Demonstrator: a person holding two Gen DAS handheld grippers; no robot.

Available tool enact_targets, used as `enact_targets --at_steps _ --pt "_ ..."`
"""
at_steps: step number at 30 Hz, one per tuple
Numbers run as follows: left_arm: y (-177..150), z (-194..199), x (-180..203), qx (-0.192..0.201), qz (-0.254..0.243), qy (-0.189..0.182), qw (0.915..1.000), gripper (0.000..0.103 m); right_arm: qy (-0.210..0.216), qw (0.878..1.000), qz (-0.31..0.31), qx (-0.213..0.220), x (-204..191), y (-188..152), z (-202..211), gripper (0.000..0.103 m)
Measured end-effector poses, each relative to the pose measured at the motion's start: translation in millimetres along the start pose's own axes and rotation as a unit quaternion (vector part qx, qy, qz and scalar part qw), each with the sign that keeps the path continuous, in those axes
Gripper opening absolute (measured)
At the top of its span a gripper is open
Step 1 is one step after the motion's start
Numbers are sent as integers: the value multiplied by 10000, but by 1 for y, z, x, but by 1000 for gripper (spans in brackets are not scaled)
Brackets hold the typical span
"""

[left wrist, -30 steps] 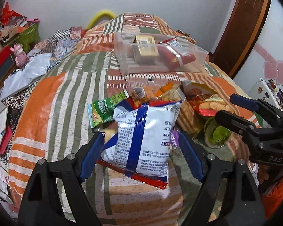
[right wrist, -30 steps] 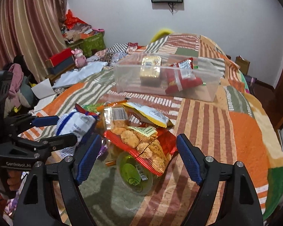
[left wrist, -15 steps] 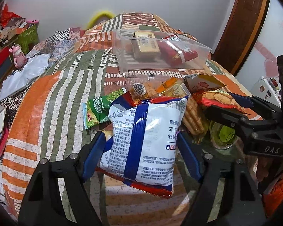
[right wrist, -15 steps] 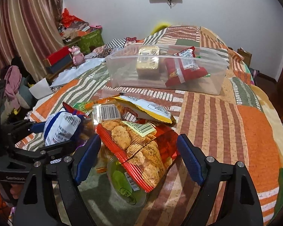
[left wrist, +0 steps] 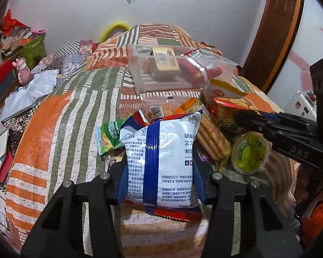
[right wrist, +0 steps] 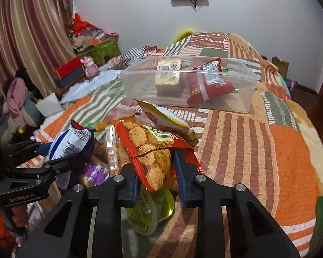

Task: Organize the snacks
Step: 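Grasp the white-and-blue bag with the left tool while the right tool grasps the orange cookie-chip bag, then carry both bags over the clear box and release the white-and-blue bag from the left tool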

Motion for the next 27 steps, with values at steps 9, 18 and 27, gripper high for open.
enact_targets --at_steps 9,18,27 --pt "16 25 5 401 6 -39 9992 49 164 9993 -188 285 9 6 16 19" --pt "42 42 9 736 157 -176 9970 49 218 9976 -233 622 15 20 41 19" --pt "73 53 8 1042 335 -254 9937 49 173 9935 -241 1096 23 42 74 19"
Point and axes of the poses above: each gripper's, at about its wrist camera, not at the fingertips, and z roughly against the way its jaws point, x to its right, y to its top, the point moved 2 cm from there along -z, roughly the way its jaws point, and after that the axes turned 5 degrees about z, right-handed, at the moved point
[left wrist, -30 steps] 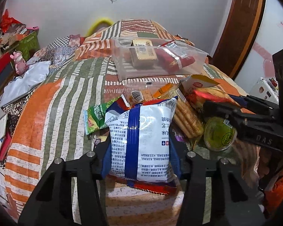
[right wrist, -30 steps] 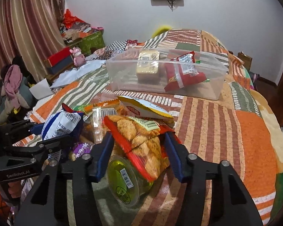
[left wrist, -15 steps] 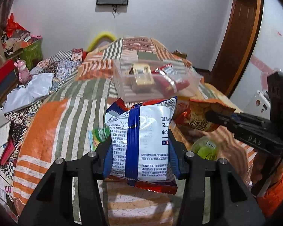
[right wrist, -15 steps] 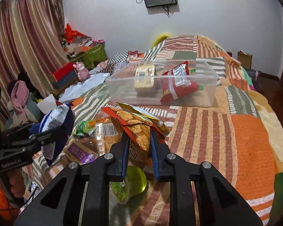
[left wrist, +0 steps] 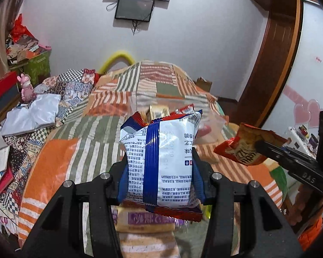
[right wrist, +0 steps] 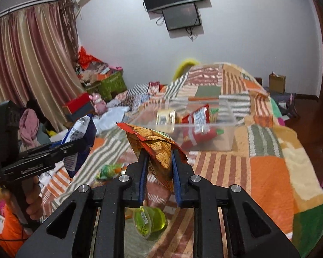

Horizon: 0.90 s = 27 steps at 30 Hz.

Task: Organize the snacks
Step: 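Carry both bags over the clear box and release the white-and-blue bag from the left tool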

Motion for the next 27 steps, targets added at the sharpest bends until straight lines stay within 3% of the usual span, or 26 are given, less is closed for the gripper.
enact_targets --at_steps 11,27 --pt "37 -21 12 123 -34 -29 9999 49 -119 9994 104 321 13 38 -12 19" --pt "90 -119 18 -116 -87 140 9998 49 152 9994 -176 -253 45 51 -104 19"
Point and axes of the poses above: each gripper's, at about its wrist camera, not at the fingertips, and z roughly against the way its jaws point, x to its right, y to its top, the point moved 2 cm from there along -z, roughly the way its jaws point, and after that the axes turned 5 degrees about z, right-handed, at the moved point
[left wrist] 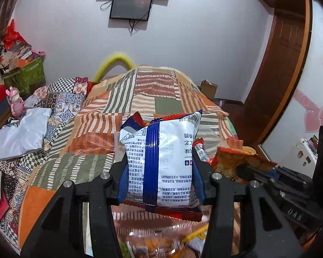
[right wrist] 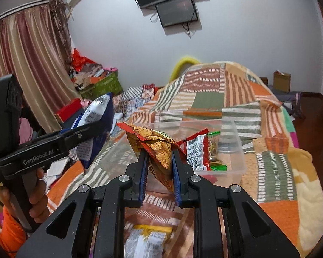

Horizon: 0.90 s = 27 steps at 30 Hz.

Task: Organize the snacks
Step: 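Carry both bags over the clear box and release the white-and-blue bag from the left tool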

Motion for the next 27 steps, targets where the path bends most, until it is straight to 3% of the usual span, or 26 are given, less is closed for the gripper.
enact_targets --at_steps 12,27 --pt "-2 -60 -4 -378 59 170 9991 49 -134 9996 255 -79 -6 18 -28 17" --pt "-10 -81 -5 -604 71 348 9975 51 -590 9965 26 -597 18 9 -59 20"
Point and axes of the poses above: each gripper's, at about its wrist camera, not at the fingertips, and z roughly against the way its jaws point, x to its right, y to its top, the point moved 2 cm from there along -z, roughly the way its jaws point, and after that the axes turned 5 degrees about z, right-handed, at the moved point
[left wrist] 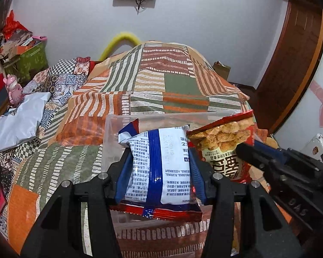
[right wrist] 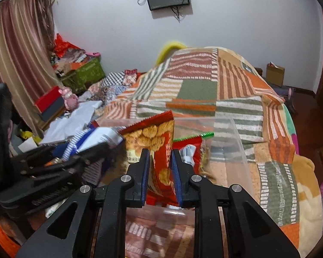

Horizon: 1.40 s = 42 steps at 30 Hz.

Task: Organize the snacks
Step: 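Carry both bags over the clear box and release the white-and-blue bag from the left tool, then open the right tool over the box, dropping the orange cookie-chip bag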

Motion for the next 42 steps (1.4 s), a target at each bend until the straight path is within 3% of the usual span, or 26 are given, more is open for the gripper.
enact_targets --at_steps 5,7,14,19,29,35,42 --pt "1 13 3 136 -90 15 9999 61 -22 10000 -47 85 2 0 14 29" --pt "2 25 4 297 -125 55 9995 69 -37 9998 -26 172 0 1 24 41" --pt "-3 64 4 431 -176 -56 9989 70 -84 9988 133 459 -11 -5 63 53" --pt "-20 97 4 542 -238 -79 9982 78 -116 9976 222 648 -23 -17 93 62" --pt "-76 154 3 510 -459 -119 9976 82 -22 9974 277 664 -46 -63 133 66" --pt "-115 171 -4 383 -557 4 9977 90 112 9982 248 534 -59 -92 138 70" --pt "-154 162 -23 -188 -419 25 9989 92 263 9992 195 246 -72 -126 133 70"
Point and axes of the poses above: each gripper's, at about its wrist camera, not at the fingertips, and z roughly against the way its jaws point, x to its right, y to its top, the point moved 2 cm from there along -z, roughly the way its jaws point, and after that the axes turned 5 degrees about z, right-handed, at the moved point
